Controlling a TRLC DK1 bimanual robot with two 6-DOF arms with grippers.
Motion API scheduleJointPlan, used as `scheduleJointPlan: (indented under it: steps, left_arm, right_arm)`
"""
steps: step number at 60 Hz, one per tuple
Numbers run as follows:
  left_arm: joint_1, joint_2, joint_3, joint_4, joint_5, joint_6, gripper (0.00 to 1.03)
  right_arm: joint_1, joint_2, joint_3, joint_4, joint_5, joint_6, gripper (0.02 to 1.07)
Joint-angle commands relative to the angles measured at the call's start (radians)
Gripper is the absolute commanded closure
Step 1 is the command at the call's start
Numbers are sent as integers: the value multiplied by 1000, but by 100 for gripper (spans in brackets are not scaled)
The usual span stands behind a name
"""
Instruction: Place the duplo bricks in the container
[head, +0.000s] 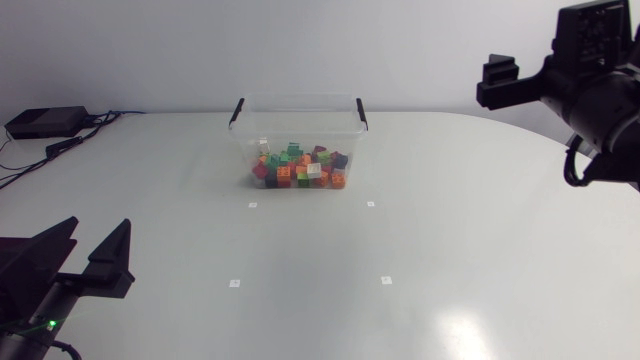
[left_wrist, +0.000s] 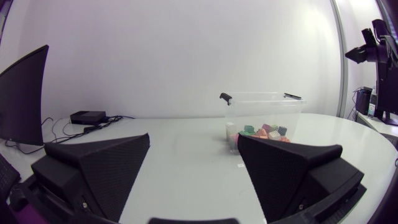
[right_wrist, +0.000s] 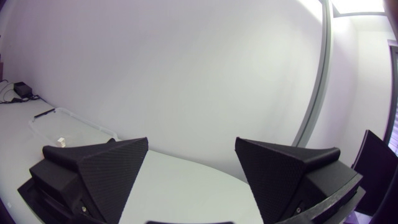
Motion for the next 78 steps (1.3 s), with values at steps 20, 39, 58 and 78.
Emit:
scheduleJointPlan:
  steps: [20,39,58,78]
  left_arm:
    - [14,-10,-16,-4,-7,-38,5]
    - [21,-10,-16,-4,-7,-27,5]
    - [17,-9,-16,-3,-8,-26,5]
    - [7,-4,-16,-1,-11,-27,5]
  right_arm:
    - [-143,-227,-264,40,16,60,6]
    - [-206,-392,-408,43,4,63,6]
    - [-198,-581,-541,3,-28,74,6]
    - [-203,-745,-639,-92,-124,152,6]
